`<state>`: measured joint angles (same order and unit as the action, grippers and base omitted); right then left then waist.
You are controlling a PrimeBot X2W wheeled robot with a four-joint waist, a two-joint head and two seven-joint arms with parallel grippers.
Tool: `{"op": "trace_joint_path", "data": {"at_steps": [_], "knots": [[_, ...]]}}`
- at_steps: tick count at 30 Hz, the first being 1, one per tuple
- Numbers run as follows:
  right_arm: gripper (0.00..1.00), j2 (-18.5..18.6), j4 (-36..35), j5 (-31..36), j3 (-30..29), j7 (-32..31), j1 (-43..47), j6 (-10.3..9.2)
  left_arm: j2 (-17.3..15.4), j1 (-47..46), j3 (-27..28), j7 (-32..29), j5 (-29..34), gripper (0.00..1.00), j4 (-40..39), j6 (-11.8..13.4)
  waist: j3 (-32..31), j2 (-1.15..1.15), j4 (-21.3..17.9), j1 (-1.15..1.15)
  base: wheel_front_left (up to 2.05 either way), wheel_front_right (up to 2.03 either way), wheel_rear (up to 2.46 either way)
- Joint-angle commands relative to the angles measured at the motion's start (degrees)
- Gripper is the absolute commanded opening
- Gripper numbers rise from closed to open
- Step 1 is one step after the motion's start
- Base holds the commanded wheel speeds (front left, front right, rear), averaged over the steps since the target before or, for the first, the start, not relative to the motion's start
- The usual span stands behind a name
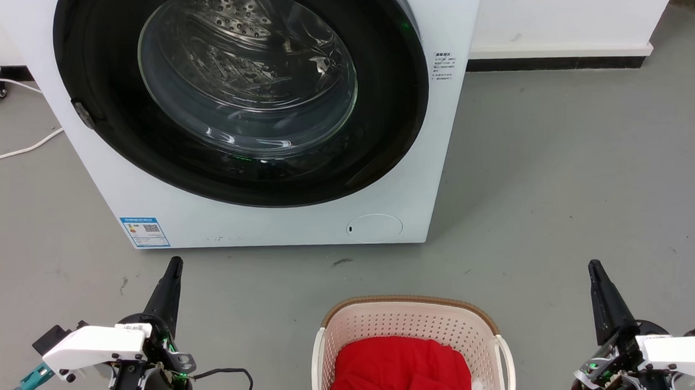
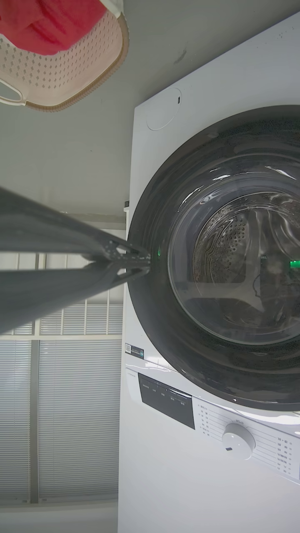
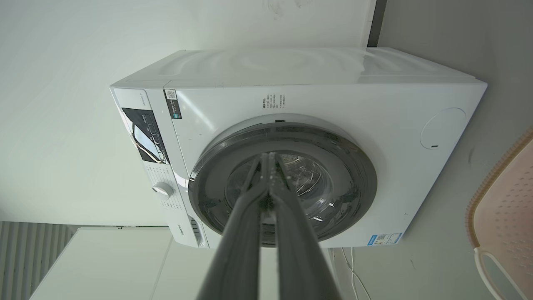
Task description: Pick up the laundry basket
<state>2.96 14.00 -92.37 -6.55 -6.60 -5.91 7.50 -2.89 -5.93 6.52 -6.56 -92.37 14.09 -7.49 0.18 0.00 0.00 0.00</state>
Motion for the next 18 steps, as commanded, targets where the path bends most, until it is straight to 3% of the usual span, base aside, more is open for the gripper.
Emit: {"op": "trace_joint_path", "data": {"at_steps": [1,18], "knots": [[0.00,-0.1,0.0,0.0,-0.1,-0.1,-0.6,-0.02,0.0,-0.5,0.1,-0.1,-0.1,0.00,0.0,-0.1,0.0,0.00,0.0,0.00,0.00,0.00,0.00],[0.00,-0.1,0.0,0.0,-0.1,-0.1,-0.6,-0.02,0.0,-0.5,0.1,-0.1,-0.1,0.00,0.0,-0.1,0.0,0.00,0.0,0.00,0.00,0.00,0.00]]}}
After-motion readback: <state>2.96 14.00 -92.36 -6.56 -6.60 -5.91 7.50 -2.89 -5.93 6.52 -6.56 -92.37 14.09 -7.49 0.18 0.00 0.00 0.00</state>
